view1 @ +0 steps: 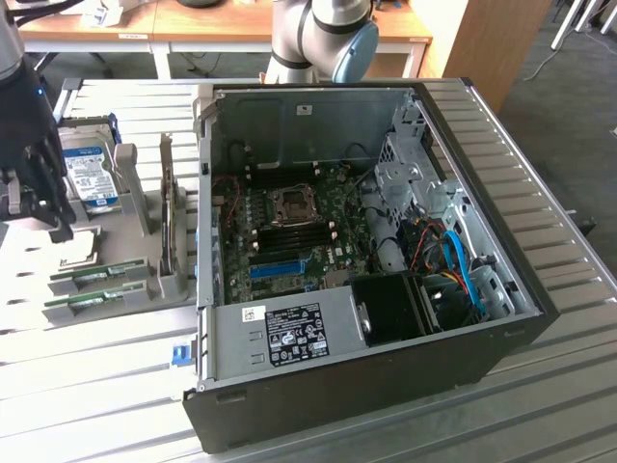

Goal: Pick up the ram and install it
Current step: 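Pick up the ram and move it above insertion slot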

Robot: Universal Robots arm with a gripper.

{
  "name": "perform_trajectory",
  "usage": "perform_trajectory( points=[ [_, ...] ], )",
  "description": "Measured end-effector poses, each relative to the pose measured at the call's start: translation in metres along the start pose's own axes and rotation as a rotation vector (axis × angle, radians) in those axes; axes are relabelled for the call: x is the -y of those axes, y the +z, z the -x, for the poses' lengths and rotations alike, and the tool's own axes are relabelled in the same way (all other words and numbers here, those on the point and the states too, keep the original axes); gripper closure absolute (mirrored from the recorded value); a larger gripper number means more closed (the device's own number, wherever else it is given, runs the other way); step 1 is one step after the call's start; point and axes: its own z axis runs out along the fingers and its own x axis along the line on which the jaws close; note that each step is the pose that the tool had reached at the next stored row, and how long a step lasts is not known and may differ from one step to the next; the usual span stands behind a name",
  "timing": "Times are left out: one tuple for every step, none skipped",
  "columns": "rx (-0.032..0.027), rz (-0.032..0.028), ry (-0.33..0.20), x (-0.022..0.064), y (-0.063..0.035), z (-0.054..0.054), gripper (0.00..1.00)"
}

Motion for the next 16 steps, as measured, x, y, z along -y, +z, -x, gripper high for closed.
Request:
perform_trajectory(
  points=[
    [0.0000, 0.0001, 0.000, -0.0001, 0.0000, -0.001, 0.70],
    [0.0000, 0.0000, 0.000, -0.0001, 0.0000, -0.001, 0.70],
    [0.0000, -0.0001, 0.000, -0.0001, 0.0000, -0.001, 0.70],
    [0.0000, 0.0000, 0.000, -0.0001, 0.0000, -0.001, 0.70],
    [0.0000, 0.0000, 0.000, -0.0001, 0.0000, -0.001, 0.70],
    [0.0000, 0.0000, 0.000, -0.0001, 0.0001, -0.001, 0.70],
    [0.0001, -0.0002, 0.000, 0.0000, 0.0009, -0.001, 0.70],
    [0.0000, -0.0001, 0.000, -0.0001, 0.0022, -0.001, 0.70],
    [0.0000, 0.0000, 0.000, 0.0000, 0.0038, -0.001, 0.70],
    [0.0000, 0.0001, 0.000, 0.0000, 0.0056, -0.001, 0.70],
    [0.0000, 0.0000, 0.000, 0.0000, 0.0076, -0.001, 0.70],
    [0.0000, -0.0001, 0.000, 0.0000, 0.0095, -0.001, 0.70],
    [0.0000, 0.0000, 0.000, 0.0001, 0.0111, -0.001, 0.70],
    [0.0000, 0.0000, 0.000, 0.0001, 0.0130, -0.001, 0.70],
    [0.0000, 0.0000, 0.000, 0.0001, 0.0148, -0.002, 0.70],
    [0.0000, -0.0001, 0.000, 0.0001, 0.0166, -0.002, 0.70]
  ],
)
